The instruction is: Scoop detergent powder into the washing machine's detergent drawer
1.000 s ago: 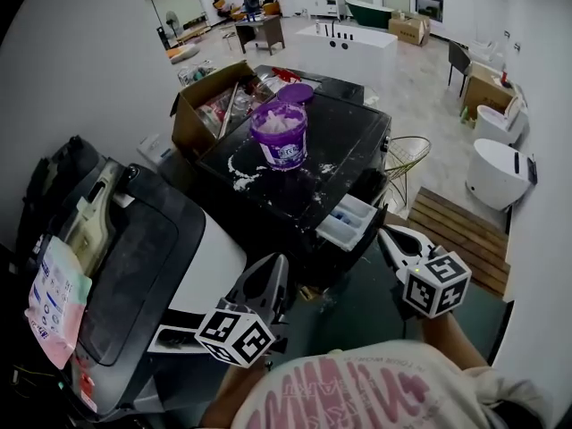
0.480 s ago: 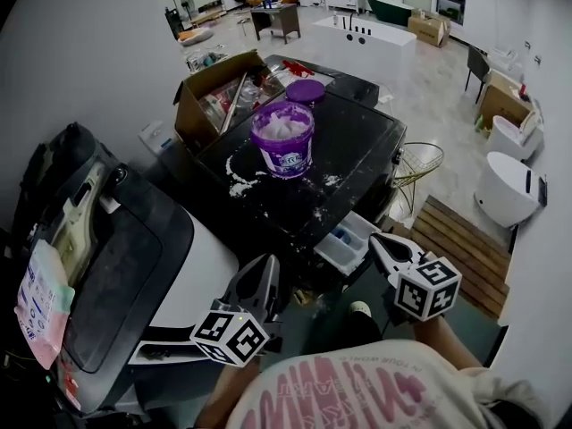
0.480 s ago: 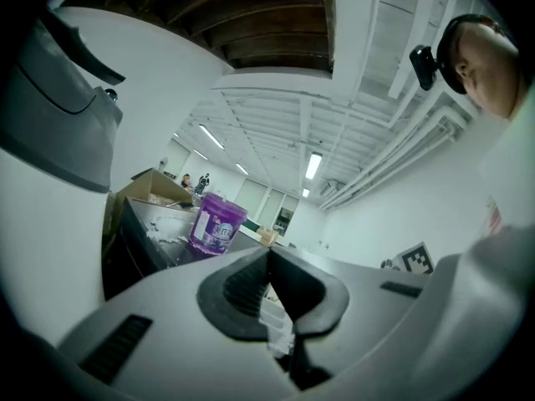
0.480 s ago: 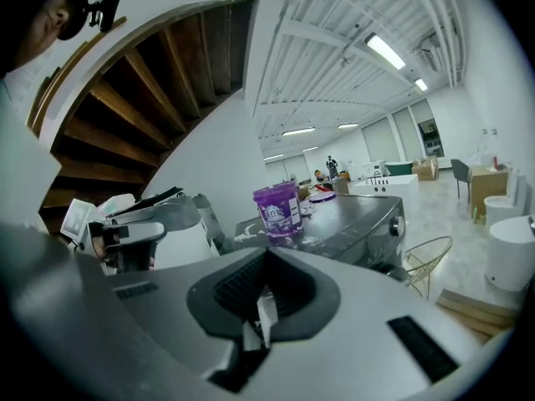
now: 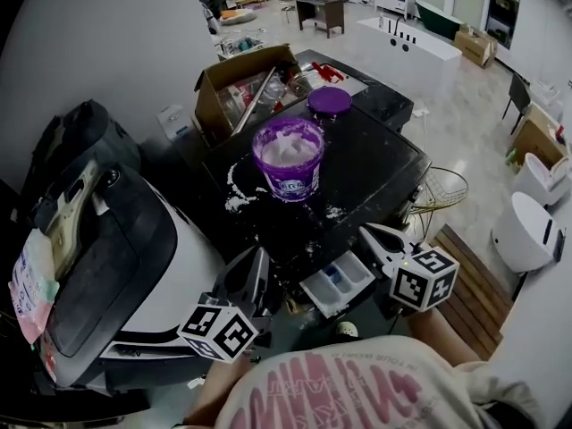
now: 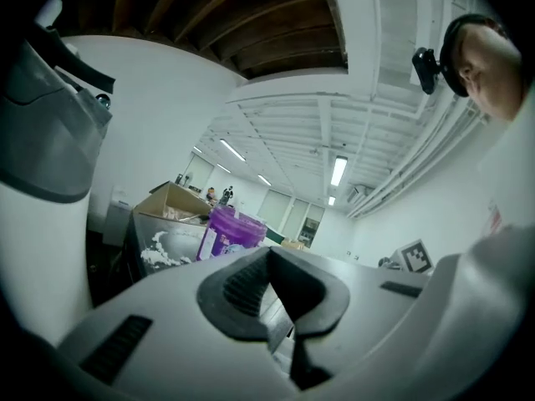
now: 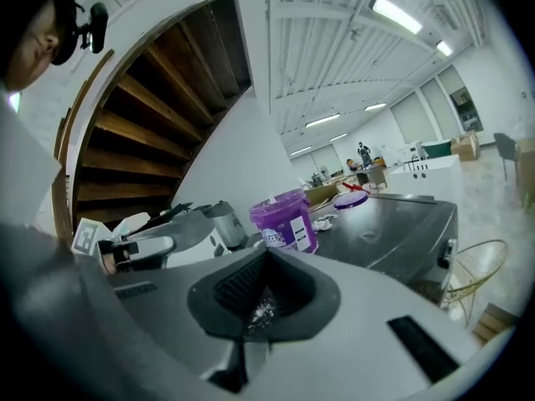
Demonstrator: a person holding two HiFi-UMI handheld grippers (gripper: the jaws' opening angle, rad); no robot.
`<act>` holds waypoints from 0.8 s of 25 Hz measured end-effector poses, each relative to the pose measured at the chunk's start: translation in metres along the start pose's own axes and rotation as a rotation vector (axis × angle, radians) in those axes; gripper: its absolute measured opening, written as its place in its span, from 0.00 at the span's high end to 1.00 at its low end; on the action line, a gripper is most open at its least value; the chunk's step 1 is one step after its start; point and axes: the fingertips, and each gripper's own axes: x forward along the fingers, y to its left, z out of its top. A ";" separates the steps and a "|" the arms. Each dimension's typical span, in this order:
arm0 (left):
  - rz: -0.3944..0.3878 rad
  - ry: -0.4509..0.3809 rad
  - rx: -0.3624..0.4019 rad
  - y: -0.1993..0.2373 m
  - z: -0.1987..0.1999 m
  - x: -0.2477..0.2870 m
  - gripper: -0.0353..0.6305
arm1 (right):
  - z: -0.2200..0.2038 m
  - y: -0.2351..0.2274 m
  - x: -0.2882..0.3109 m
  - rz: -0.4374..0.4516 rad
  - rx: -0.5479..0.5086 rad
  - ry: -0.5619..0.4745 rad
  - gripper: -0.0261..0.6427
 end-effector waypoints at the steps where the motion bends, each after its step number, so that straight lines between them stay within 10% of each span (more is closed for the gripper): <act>1: 0.005 -0.013 -0.002 -0.001 0.002 0.004 0.94 | 0.006 -0.005 0.006 0.028 0.014 0.000 0.96; 20: 0.395 -0.136 -0.049 0.037 -0.007 -0.031 0.94 | 0.123 -0.021 0.141 0.445 -0.218 0.149 0.96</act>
